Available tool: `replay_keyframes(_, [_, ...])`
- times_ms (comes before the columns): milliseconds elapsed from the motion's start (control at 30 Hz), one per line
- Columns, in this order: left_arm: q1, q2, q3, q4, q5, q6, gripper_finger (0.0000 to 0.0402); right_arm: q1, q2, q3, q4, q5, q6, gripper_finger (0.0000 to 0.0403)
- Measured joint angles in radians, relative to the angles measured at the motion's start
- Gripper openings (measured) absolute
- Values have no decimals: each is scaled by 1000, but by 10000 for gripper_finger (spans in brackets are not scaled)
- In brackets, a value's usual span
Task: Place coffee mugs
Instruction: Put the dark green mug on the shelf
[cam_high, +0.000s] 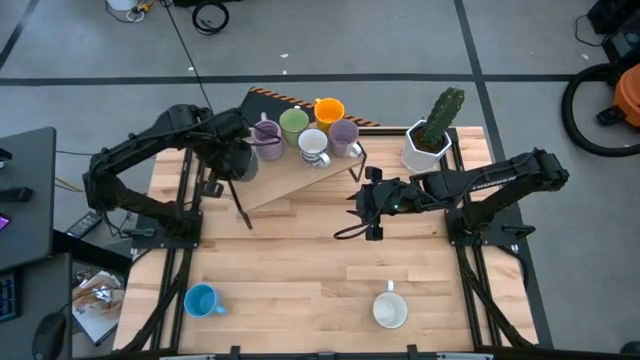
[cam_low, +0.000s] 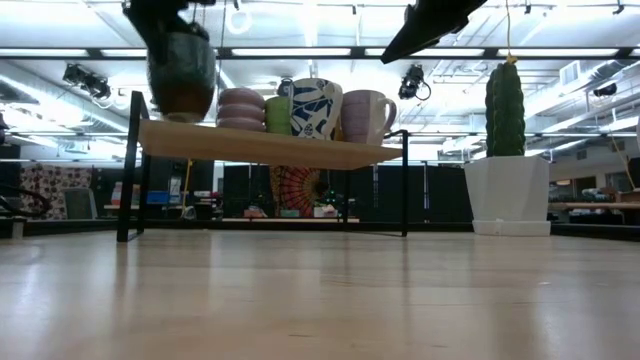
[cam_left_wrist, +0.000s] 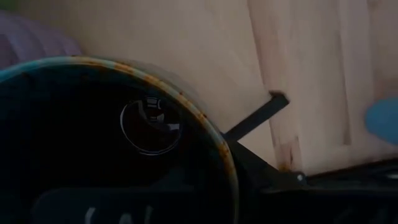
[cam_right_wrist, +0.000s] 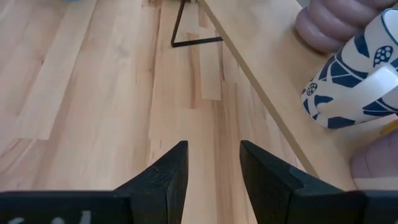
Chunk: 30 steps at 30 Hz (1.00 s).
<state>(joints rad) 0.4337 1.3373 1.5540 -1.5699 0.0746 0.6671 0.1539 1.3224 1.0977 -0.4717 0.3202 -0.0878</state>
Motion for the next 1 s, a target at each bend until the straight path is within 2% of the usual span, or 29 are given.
replay_keyframes(167, [45,-6,-42,4,-3,36,42,0,-9,0,0,0,-19,151])
replay_keyframes(400, [104,-11,-43,6,-3,159,42,0,-45,0,-9,0,-20,151])
replay_keyframes(567, [129,-11,-43,0,-5,193,44,0,-61,0,-9,0,-18,151])
replay_keyframes(733, [147,-10,-43,-2,-38,291,44,0,-61,0,-9,0,-18,151])
replay_keyframes(867, [163,-9,-43,0,-36,320,44,0,-61,0,-9,0,-17,151])
replay_keyframes(1000, [166,-2,-43,0,12,329,44,0,-61,0,-9,-6,-13,151])
